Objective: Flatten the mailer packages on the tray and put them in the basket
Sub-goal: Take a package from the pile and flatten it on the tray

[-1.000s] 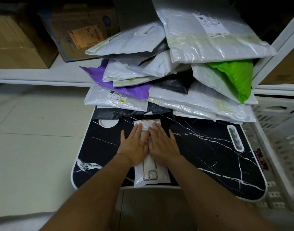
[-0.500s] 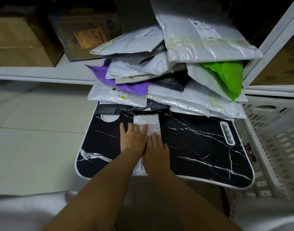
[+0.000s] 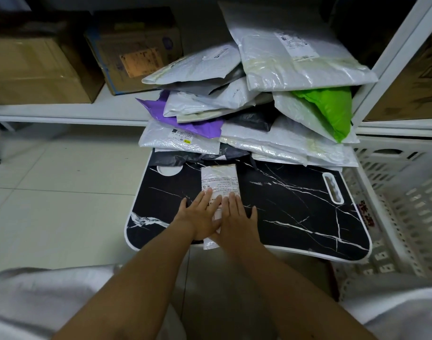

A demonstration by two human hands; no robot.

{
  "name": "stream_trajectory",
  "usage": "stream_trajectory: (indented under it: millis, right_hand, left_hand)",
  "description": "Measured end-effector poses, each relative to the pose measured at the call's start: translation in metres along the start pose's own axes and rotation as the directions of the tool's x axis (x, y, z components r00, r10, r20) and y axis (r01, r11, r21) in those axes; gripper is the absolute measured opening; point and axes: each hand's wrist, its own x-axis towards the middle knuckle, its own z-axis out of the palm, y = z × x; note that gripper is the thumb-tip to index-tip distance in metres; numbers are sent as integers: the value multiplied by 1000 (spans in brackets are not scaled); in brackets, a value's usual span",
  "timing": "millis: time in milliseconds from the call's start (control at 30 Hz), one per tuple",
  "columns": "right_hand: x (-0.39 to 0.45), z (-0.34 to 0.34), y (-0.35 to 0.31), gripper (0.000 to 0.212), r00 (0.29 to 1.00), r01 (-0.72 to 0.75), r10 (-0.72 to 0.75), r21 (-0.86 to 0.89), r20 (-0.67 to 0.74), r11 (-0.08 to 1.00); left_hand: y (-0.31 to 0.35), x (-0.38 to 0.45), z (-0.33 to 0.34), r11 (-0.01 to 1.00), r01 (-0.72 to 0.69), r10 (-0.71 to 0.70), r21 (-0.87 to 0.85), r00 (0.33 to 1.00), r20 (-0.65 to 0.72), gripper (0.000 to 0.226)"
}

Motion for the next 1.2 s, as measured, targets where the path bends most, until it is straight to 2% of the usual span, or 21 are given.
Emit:
stream_trajectory:
  millis: [167,233,300,367,400,467,533,567,600,633,700,767,833,933,1100,1200]
  right_hand:
    - [-2,-7,9,124,983,99,-97,-6,155,995]
    - [-4,-9,17,121,973,162,-166,39,159,986]
    - [-2,-17,26,99,972,193,-207,125,111,973]
    - [6,-25,32,57,975,213,-221,220,8,952]
    - [12,-30,33,45,978,210,-207,252,-37,945]
    - [25,-34,30,42,978,197,-176,214,-112,957]
    - [38,-23,24,24,964,197,-176,88,-200,976]
    - [40,-17,20,25,962,184,-161,85,-221,979]
    - [42,-12,16,35,964,181,-155,107,-215,978]
    - [44,-9,13,46,976,168,-144,144,-164,975]
    - [50,-7,16,59,989,145,-141,111,-43,983]
    - [57,-10,22,61,992,128,-129,58,14,990]
    - [63,-13,25,61,994,87,-94,95,62,992]
    - [64,-14,22,64,998,17,-24,119,52,993]
    - [57,-14,16,72,988,-110,103,63,112,992]
    - [52,-15,9,74,980,-180,173,76,96,981]
  left_hand:
    - [-6,-2,-3,999,-4,7,-33,994,110,103]
    - [-6,-2,-6,999,-10,14,-31,994,107,112]
    - [-5,-1,-10,999,-31,31,6,997,77,115]
    - [-5,2,-14,997,-49,47,58,998,36,123]
    - [-5,5,-17,995,-48,47,82,999,20,130]
    - [-6,12,-24,989,-43,47,144,999,-22,140]
    - [-5,18,-29,980,-50,64,193,996,-65,142]
    - [-4,21,-30,977,-61,75,202,995,-62,143]
    - [-3,23,-30,977,-74,83,201,996,-40,147]
    - [-4,26,-29,979,-82,85,185,996,-4,150]
    - [-5,30,-27,990,-80,73,115,995,66,154]
    - [-6,33,-29,995,-80,72,65,991,115,155]
    - [-5,34,-32,995,-78,68,67,988,142,155]
    - [-3,33,-33,994,-60,46,91,987,153,155]
    - [-3,34,-29,991,-23,7,132,993,121,153]
    - [-3,29,-27,987,-4,-8,161,997,76,148]
